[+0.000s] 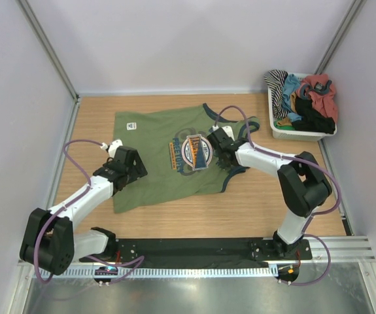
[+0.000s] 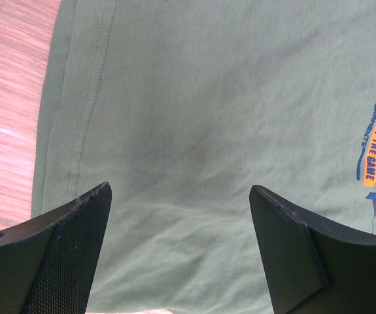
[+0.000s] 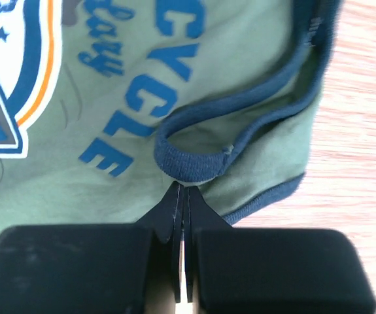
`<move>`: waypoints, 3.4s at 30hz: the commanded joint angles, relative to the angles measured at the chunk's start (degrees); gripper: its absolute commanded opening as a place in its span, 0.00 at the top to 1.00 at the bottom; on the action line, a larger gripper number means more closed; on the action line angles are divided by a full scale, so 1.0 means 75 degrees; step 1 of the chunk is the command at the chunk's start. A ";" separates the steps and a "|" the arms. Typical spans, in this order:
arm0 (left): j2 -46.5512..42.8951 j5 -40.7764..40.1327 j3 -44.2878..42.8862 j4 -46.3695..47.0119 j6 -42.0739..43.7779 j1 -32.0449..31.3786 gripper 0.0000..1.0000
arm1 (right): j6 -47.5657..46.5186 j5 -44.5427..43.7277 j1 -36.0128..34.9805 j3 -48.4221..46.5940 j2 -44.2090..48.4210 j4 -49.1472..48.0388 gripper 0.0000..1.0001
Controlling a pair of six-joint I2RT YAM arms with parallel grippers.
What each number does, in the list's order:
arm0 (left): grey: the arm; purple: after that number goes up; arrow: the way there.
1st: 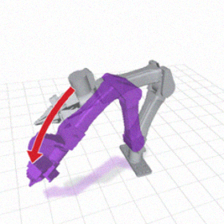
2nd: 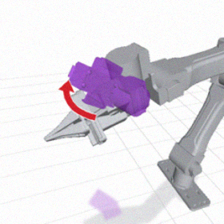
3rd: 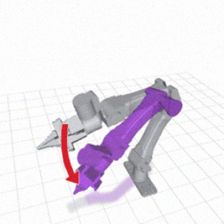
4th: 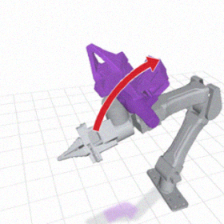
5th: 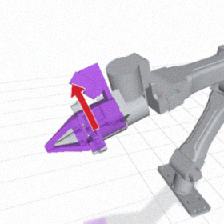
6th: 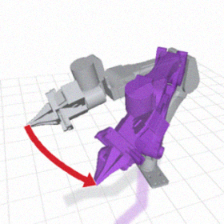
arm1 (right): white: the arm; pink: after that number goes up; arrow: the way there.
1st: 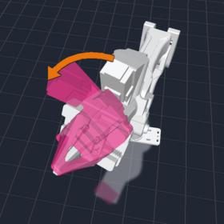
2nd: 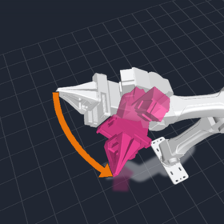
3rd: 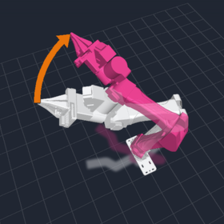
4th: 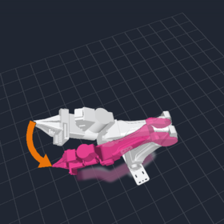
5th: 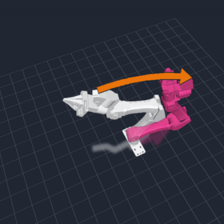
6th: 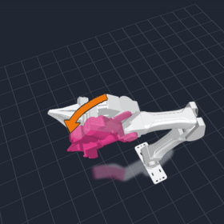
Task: Fold and stack the tank tops
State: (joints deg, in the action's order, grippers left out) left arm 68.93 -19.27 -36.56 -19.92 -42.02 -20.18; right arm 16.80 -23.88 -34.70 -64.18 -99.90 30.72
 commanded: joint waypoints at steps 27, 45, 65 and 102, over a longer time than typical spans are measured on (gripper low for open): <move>-0.0061 -0.0150 -0.0059 0.0090 -0.0058 -0.0016 0.13 | 0.2998 0.0677 0.4533 0.2278 0.2586 -0.1635 0.70; -0.0940 -0.0712 -0.0165 -0.1046 -0.1299 0.0755 0.03 | 0.1908 0.2703 0.2975 0.2124 0.3066 -0.1881 0.34; 0.0653 -0.0115 -0.0692 -0.0402 -0.2026 0.1883 0.01 | 0.3784 0.0219 0.4322 0.2698 0.2186 -0.1705 0.75; 0.7884 0.0401 -1.0208 -0.2102 -0.0374 0.2644 0.37 | 0.1229 0.4178 0.3127 -0.8888 -0.5064 -0.0791 0.49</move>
State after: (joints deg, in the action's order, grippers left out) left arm 128.33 -16.62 -109.82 -33.95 -47.05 -1.23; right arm 27.86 3.57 -11.42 -121.60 -133.25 21.41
